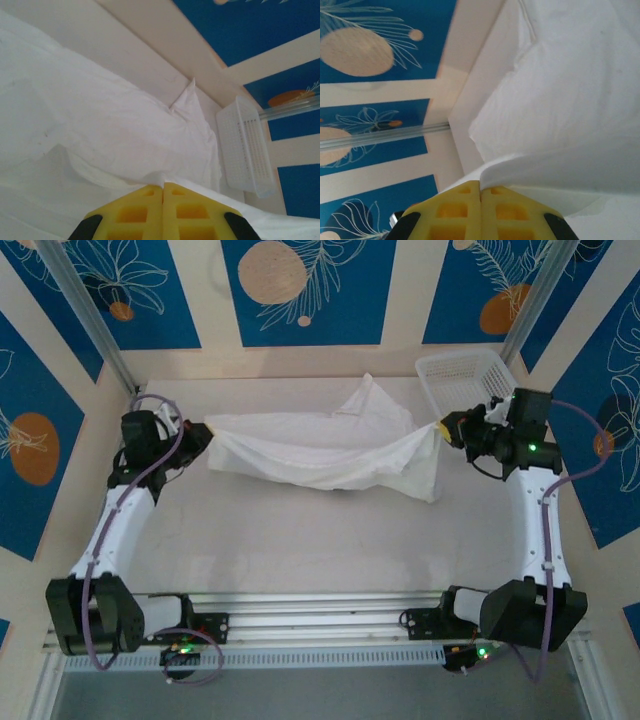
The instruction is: Fold the inside-out t-shirt
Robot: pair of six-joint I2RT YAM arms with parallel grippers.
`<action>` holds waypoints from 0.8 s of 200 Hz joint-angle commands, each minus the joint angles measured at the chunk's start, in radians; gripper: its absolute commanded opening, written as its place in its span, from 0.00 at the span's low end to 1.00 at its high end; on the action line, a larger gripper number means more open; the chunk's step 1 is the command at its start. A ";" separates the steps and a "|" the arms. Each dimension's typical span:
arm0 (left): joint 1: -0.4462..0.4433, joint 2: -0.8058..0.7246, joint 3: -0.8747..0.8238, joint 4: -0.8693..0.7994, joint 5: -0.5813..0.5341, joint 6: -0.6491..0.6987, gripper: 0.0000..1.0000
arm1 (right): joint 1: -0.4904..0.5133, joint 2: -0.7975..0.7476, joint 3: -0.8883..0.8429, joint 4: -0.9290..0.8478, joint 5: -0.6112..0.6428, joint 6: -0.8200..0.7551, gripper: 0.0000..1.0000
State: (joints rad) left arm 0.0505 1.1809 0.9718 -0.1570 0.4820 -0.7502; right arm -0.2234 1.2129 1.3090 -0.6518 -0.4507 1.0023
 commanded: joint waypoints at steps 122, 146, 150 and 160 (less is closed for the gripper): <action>0.005 -0.209 0.790 -0.203 -0.384 0.137 0.00 | -0.022 -0.110 0.798 0.203 0.334 0.184 0.00; 0.004 -0.194 0.868 -0.299 -0.480 0.152 0.00 | -0.022 -0.098 0.854 0.249 0.354 0.170 0.00; 0.005 -0.184 0.884 -0.316 -0.494 0.159 0.00 | -0.021 -0.093 0.856 0.261 0.357 0.171 0.00; 0.005 -0.153 0.919 -0.345 -0.512 0.172 0.00 | -0.021 -0.066 0.873 0.284 0.361 0.185 0.00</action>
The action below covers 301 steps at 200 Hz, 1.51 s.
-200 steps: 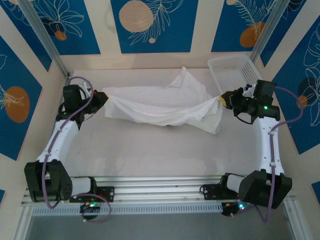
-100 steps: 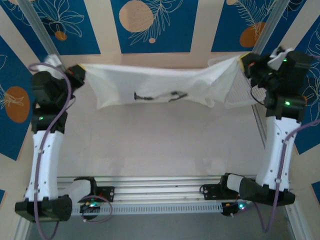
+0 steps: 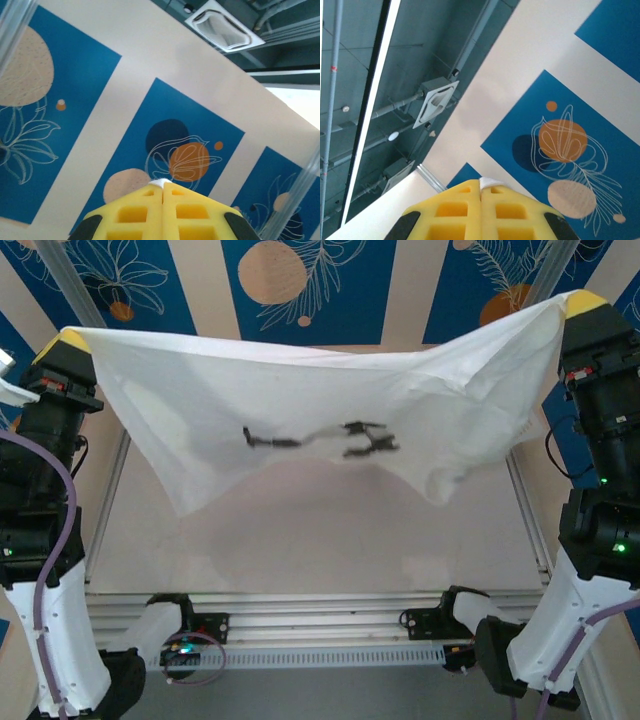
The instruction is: Fold the inside-out t-shirt
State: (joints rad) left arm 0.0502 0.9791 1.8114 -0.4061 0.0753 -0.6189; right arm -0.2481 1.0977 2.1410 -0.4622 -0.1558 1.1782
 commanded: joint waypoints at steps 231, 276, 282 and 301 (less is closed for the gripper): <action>0.008 0.341 -0.306 0.272 0.044 0.109 0.00 | 0.274 0.635 0.162 0.013 -0.073 -0.172 0.00; 0.005 0.317 -0.911 0.514 0.121 0.047 0.00 | 0.283 0.495 -0.842 0.445 -0.295 -0.056 0.00; 0.005 0.329 -0.961 0.530 0.136 0.030 0.00 | 0.282 0.499 -0.914 0.474 -0.304 -0.051 0.00; 0.004 0.366 -1.082 0.576 0.157 -0.011 0.00 | 0.282 0.523 -1.033 0.475 -0.322 -0.066 0.00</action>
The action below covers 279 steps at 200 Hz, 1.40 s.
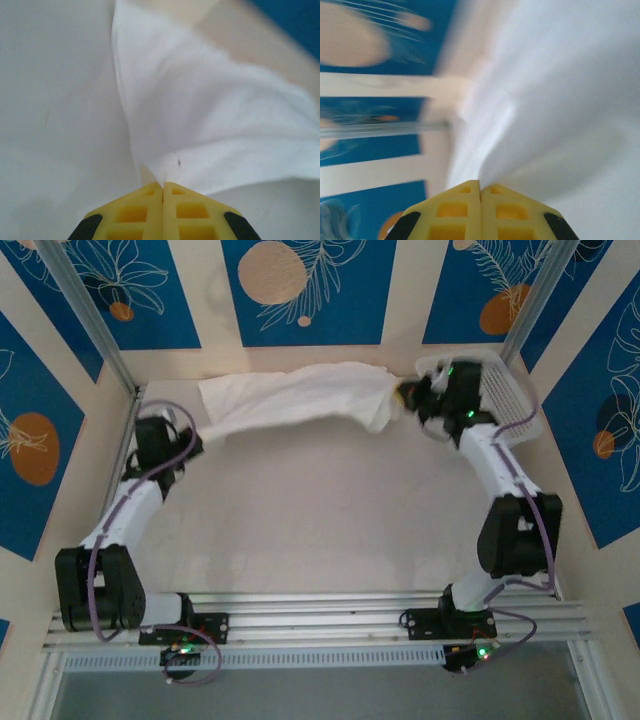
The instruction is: Fold the inside-out t-shirt
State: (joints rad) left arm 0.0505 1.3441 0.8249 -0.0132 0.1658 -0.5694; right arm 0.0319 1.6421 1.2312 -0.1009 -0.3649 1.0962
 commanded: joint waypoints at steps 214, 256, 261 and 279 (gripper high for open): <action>-0.008 -0.742 -0.342 -0.506 -0.293 -0.212 0.40 | 0.257 -1.404 -0.786 -0.818 0.333 0.501 0.51; -0.134 -0.427 -0.138 -0.366 -0.178 -0.092 0.40 | 0.257 -1.132 -0.572 -0.527 0.594 -0.034 0.64; -0.162 -0.384 -0.110 -0.355 -0.195 -0.081 0.39 | 0.257 -1.073 -0.550 -0.490 0.591 -0.098 0.63; -0.210 -0.240 -0.040 -0.313 -0.227 -0.068 0.34 | 0.248 -0.862 -0.476 -0.412 0.513 -0.204 0.50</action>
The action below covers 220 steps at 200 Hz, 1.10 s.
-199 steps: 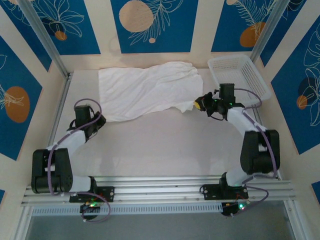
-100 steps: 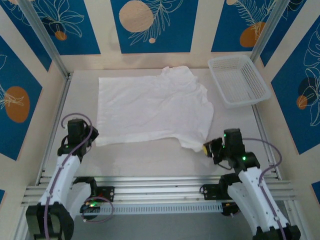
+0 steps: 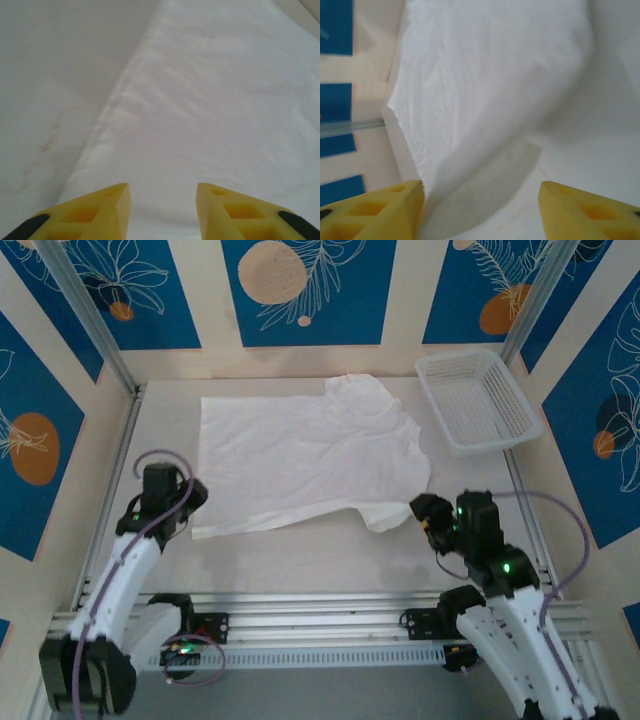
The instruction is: Fold the inside-out t-shirt
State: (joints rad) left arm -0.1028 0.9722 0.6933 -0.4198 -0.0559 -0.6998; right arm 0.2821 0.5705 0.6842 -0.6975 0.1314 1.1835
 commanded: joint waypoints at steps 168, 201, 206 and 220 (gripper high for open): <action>0.109 0.820 0.263 0.135 0.024 -0.212 0.07 | -0.232 0.939 0.106 0.265 -0.247 -0.024 0.02; 0.179 0.821 0.212 0.146 0.029 -0.238 0.07 | -0.152 0.893 0.018 0.217 -0.166 0.073 0.05; 0.191 0.820 0.204 0.150 0.033 -0.243 0.07 | -0.147 0.887 0.002 0.215 -0.166 0.084 0.05; 0.226 0.815 0.181 0.160 0.046 -0.245 0.07 | -0.136 0.875 -0.056 0.240 -0.189 0.103 0.06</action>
State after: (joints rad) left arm 0.0586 1.7615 0.9482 -0.1894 -0.0006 -0.9089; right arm 0.1219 1.4769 0.7101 -0.4168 -0.0715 1.1988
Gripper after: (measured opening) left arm 0.070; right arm 0.065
